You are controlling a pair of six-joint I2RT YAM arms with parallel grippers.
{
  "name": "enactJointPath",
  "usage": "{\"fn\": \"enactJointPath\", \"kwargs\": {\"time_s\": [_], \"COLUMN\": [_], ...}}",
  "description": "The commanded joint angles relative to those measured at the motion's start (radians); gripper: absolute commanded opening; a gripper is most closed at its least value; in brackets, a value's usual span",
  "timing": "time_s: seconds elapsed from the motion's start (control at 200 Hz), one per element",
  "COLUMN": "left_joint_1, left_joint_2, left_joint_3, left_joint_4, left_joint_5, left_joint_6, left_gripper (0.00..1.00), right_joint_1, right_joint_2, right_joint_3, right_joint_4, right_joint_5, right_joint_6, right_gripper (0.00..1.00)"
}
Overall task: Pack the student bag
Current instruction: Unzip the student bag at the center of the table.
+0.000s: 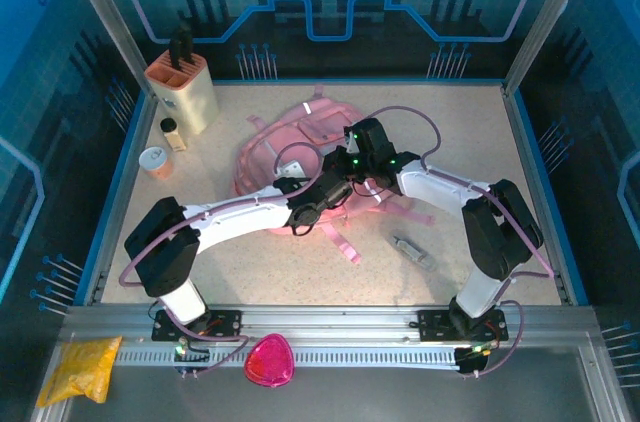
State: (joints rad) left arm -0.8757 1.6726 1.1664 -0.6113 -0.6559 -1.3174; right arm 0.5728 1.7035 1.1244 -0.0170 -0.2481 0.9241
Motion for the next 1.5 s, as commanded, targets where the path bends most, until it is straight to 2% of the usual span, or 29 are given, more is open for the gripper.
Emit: {"fn": "enactJointPath", "kwargs": {"time_s": [0.0, 0.075, 0.365, 0.49, 0.71, 0.865, 0.976, 1.221, 1.391, 1.496], "left_joint_1": [0.019, 0.019, 0.015, 0.014, 0.004, 0.007, 0.013, 0.023, 0.023, 0.024], "left_joint_2": [-0.039, -0.065, -0.166, -0.17, -0.107, -0.061, -0.038, -0.033, -0.079, -0.108], "left_joint_3": [-0.009, -0.036, -0.118, -0.113, -0.049, -0.02, -0.026, -0.031, -0.078, -0.095], "left_joint_4": [-0.036, -0.042, -0.08, -0.032, 0.069, 0.106, 0.136, 0.135, 0.181, 0.193], "left_joint_5": [-0.102, -0.108, -0.074, -0.036, 0.047, 0.05, 0.039, -0.014, -0.048, -0.062], "left_joint_6": [-0.051, -0.034, 0.015, 0.101, 0.166, 0.158, 0.133, 0.096, 0.117, 0.137], "left_gripper": [0.99, 0.97, 0.69, 0.59, 0.58, 0.57, 0.52, 0.33, 0.2, 0.08], "right_joint_1": [-0.002, -0.005, -0.011, -0.01, -0.01, -0.01, -0.01, -0.01, -0.011, -0.013], "right_joint_2": [-0.053, -0.048, -0.036, -0.035, -0.034, -0.038, -0.041, -0.039, -0.036, -0.039], "right_joint_3": [-0.003, 0.0, 0.02, 0.02, 0.021, 0.013, -0.004, -0.011, -0.014, -0.021], "right_joint_4": [0.117, 0.123, 0.124, 0.133, 0.136, 0.146, 0.163, 0.172, 0.168, 0.165], "right_joint_5": [-0.05, -0.057, -0.072, -0.068, -0.068, -0.065, -0.066, -0.066, -0.06, -0.052], "right_joint_6": [0.001, -0.005, -0.009, -0.005, -0.008, -0.008, -0.001, -0.001, -0.007, -0.009], "right_gripper": [0.0, 0.0, 0.0, 0.0, 0.0, 0.0, 0.0, 0.0, 0.0, 0.0]}}
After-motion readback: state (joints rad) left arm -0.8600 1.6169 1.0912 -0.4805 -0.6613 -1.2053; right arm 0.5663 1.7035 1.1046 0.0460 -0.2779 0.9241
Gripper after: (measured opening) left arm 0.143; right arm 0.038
